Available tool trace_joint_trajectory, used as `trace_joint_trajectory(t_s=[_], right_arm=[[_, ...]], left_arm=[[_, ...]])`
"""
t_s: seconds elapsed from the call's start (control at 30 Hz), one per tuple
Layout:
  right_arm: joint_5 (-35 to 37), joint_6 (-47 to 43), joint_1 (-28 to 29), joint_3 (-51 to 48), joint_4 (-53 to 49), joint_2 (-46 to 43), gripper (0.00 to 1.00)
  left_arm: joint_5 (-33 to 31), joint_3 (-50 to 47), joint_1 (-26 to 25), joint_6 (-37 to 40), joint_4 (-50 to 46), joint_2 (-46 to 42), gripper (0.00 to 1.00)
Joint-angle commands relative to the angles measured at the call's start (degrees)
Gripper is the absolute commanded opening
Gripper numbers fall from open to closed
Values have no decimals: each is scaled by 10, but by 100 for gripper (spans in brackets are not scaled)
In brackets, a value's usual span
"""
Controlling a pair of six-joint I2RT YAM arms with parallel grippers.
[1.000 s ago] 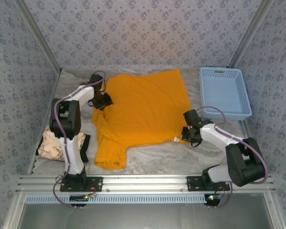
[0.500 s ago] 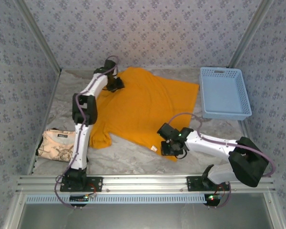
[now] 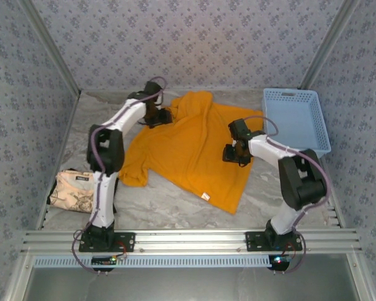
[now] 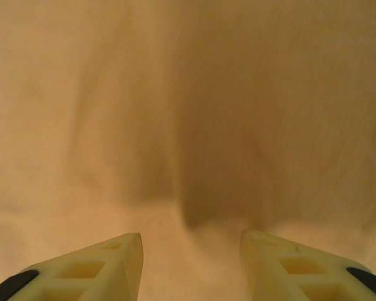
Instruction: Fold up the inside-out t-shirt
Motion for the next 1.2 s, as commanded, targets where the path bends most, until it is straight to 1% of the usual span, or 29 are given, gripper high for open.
trace_joint_trajectory(t_s=[0.0, 0.07, 0.13, 0.2, 0.3, 0.43, 0.5, 0.57, 0.63, 0.7, 0.73, 0.8, 0.9, 0.97, 1.03, 1.1, 1.17], right_arm=[[-1, -23, -3, 11, 3, 28, 45], [-7, -19, 9, -7, 5, 27, 45], [-7, -9, 27, -25, -6, 24, 45], [-17, 8, 51, -47, -12, 20, 44], [-22, 48, 112, -84, -13, 1, 43], [-40, 138, 218, -101, -4, -21, 42], [-46, 176, 268, -89, 4, -23, 42], [-49, 201, 316, -61, 9, -16, 42], [-38, 209, 345, -30, -1, -9, 43], [-10, 203, 356, -4, -24, -14, 47], [2, 200, 354, 3, -38, -19, 49], [28, 197, 336, 8, -65, -46, 53], [48, 206, 296, -18, -99, -104, 57], [51, 217, 263, -50, -111, -143, 59], [40, 229, 212, -88, -118, -180, 60], [16, 230, 150, -124, -125, -217, 60], [11, 225, 88, -151, -134, -247, 60]], left_arm=[[-14, -118, -5, -62, 69, -77, 50], [-19, -183, -6, -77, 92, -84, 49], [-24, -206, -1, -83, 97, -71, 48], [-20, -201, 7, -81, 95, -43, 48], [-26, -167, 20, -71, 90, 5, 48], [-44, -98, 43, -67, 76, 57, 46], [-44, -55, 53, -63, 67, 81, 45], [-40, 14, 57, -49, 53, 114, 44], [-23, 95, 55, -33, 46, 153, 44], [11, 175, 50, -22, 20, 193, 45], [28, 198, 47, -17, 18, 206, 46], [50, 220, 35, -3, 32, 202, 49], [36, 218, 16, 42, 34, 162, 52], [19, 203, 9, 55, 28, 127, 53], [21, 168, 4, 68, 39, 81, 54], [21, 114, -3, 87, 63, 22, 55], [21, 51, -13, 106, 87, -40, 58]])
